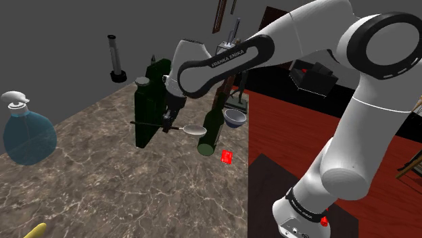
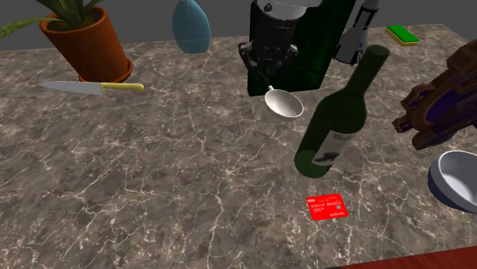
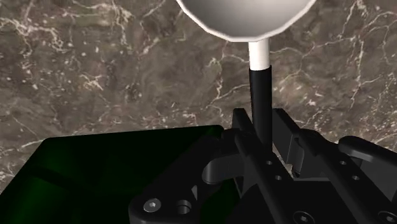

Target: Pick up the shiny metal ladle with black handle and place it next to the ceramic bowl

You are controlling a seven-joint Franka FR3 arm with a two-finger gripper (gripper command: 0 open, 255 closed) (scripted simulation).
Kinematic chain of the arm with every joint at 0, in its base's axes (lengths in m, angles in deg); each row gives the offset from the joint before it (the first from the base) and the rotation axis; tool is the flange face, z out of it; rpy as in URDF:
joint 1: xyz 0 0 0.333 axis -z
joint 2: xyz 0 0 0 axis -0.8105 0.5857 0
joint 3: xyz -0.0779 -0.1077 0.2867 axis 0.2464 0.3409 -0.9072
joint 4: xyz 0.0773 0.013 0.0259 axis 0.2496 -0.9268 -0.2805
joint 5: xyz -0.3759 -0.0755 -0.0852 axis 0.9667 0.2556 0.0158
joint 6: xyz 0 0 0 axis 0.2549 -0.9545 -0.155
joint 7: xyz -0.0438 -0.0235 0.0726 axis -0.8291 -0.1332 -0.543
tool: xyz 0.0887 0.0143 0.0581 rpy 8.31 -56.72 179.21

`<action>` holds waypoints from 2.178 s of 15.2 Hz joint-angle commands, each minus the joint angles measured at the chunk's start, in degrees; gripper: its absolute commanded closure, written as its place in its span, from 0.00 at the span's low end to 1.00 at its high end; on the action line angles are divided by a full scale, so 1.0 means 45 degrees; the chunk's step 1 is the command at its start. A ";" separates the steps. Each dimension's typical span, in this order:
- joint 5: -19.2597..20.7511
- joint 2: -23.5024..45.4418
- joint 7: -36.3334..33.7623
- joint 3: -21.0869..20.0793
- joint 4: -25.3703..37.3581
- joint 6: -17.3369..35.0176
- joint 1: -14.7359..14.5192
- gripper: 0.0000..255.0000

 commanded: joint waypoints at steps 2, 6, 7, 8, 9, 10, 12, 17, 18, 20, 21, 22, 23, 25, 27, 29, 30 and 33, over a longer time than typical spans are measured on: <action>-0.0219 -0.0137 0.1002 0.0313 -0.0090 -0.0129 0.0585 1.00; -0.0425 -0.0113 0.2314 0.0745 0.0013 -0.0347 0.1344 1.00; -0.0464 -0.0080 0.2631 0.0856 0.0075 -0.0413 0.1528 1.00; -0.0499 -0.0037 0.2944 0.0968 0.0152 -0.0483 0.1712 1.00; -0.0530 0.0017 0.3252 0.1081 0.0243 -0.0557 0.1891 1.00; -0.0557 0.0082 0.3555 0.1193 0.0349 -0.0636 0.2070 1.00; -0.0601 0.0243 0.4147 0.1413 0.0605 -0.0806 0.2427 1.00; -0.0666 0.0822 0.5540 0.1933 0.1503 -0.1312 0.3296 1.00; -0.0674 0.0968 0.5804 0.2032 0.1728 -0.1427 0.3466 1.00; -0.0687 0.1288 0.6316 0.2223 0.2222 -0.1673 0.3801 1.00; -0.0692 0.1463 0.6564 0.2313 0.2493 -0.1804 0.3967 1.00; -0.0697 0.1648 0.6807 0.2402 0.2780 -0.1941 0.4132 1.00; -0.0700 0.1842 0.7044 0.2485 0.3083 -0.2084 0.4297 1.00; -0.0705 0.2261 0.7502 0.2645 0.3739 -0.2389 0.4622 1.00; -0.0708 0.2747 0.7961 0.2801 0.4506 -0.2739 0.4961 1.00; -0.0722 0.2911 0.8001 0.2795 0.4389 -0.2460 0.4960 1.00; -0.0730 0.2997 0.8021 0.2793 0.4338 -0.2324 0.4959 1.00; -0.0753 0.3271 0.8081 0.2785 0.4205 -0.1920 0.4955 1.00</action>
